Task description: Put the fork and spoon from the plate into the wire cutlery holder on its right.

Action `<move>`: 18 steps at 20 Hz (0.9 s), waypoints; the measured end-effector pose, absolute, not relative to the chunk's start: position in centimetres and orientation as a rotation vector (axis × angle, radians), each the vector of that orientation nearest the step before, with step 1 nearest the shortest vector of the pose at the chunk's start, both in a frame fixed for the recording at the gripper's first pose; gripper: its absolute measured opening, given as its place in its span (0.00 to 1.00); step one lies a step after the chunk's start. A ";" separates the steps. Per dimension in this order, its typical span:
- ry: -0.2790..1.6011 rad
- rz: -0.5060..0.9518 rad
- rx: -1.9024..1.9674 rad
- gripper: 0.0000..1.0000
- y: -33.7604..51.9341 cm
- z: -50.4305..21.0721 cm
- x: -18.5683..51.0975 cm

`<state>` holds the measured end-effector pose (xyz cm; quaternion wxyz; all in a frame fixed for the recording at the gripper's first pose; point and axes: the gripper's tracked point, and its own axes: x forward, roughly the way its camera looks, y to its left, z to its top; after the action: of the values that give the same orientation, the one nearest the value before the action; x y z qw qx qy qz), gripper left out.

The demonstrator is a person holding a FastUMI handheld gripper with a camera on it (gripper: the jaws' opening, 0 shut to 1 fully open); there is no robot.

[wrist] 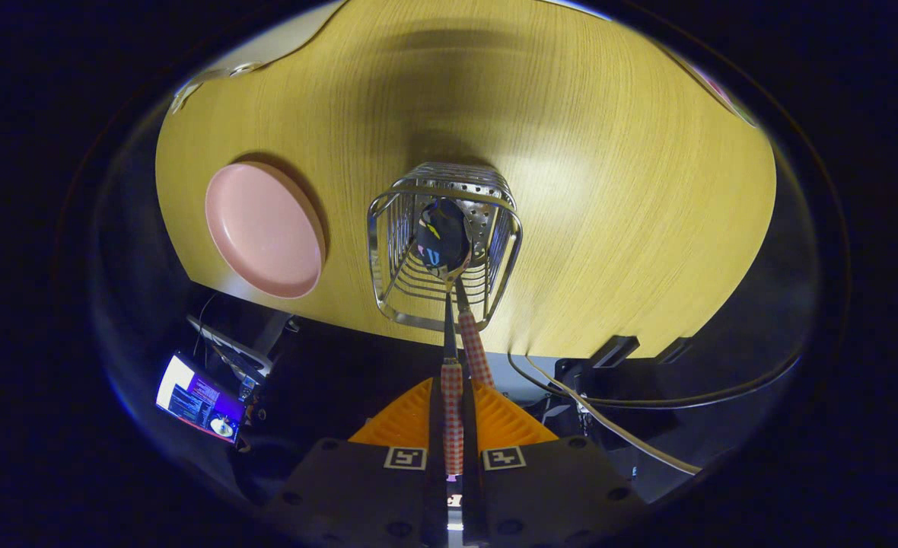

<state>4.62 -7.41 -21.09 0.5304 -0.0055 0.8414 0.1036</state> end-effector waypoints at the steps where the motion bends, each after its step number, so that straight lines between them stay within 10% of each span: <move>1: 2.006 0.243 -0.004 0.13 -7.2 -21.2 4.9; 12: 1.927 0.287 0.058 0.20 -6.1 -21.4 6.1; 18: 1.705 0.363 0.144 0.76 -5.7 -19.7 7.2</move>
<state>7.18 -5.74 -19.69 0.6414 0.0631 0.7478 0.1593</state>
